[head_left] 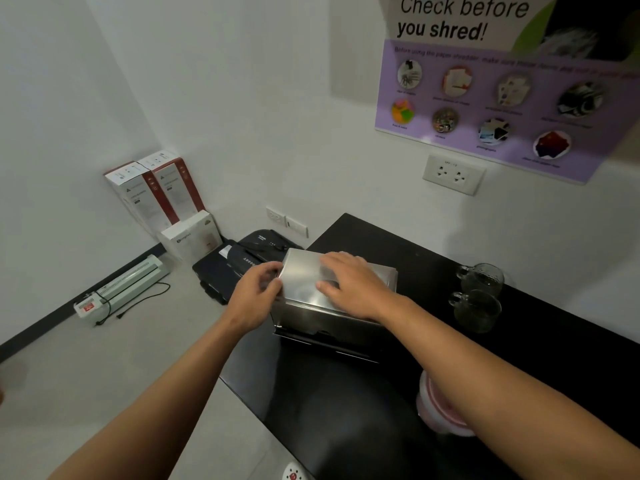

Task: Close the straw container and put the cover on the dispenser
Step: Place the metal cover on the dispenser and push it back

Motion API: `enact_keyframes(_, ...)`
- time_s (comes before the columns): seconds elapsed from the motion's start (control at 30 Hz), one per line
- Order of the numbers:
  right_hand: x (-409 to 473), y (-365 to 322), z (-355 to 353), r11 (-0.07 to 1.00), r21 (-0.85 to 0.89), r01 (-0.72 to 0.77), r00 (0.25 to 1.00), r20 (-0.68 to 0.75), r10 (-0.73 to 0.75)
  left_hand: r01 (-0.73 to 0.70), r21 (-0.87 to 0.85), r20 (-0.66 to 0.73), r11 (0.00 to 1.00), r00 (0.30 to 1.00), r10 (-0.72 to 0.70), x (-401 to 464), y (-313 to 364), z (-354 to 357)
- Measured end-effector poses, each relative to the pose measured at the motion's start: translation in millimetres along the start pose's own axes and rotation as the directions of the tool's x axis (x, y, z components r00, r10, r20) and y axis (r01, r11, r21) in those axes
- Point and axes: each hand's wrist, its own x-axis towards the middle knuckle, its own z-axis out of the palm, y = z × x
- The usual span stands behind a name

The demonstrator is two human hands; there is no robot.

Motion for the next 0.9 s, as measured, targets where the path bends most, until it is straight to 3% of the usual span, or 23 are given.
enact_keyframes(0.13,-17,24,-3,0.981,-0.075,-0.178,0.984,-0.034,0.176,-0.298,0.335,0.131,0.894,0.954,0.269,10,22,7)
enact_keyframes(0.23,-27,35,4,0.963,-0.035,-0.269,0.963,-0.044,0.267,-0.418,0.461,0.260,0.783,0.907,0.331,21,36,19)
enact_keyframes(0.33,-32,38,15,0.965,0.027,-0.261,0.954,-0.147,0.262,-0.436,0.532,0.335,0.726,0.896,0.293,27,39,30)
enact_keyframes(0.47,-31,40,22,0.970,0.042,-0.239,0.940,-0.242,0.242,-0.436,0.594,0.328,0.676,0.898,0.292,28,31,37)
enact_keyframes(0.7,-34,42,28,0.962,0.165,-0.219,0.904,-0.336,0.263,-0.417,0.585,0.313,0.696,0.907,0.280,27,29,39)
enact_keyframes(0.9,-37,41,28,0.943,0.244,-0.224,0.905,-0.308,0.295,-0.390,0.508,0.285,0.768,0.917,0.278,28,30,36)
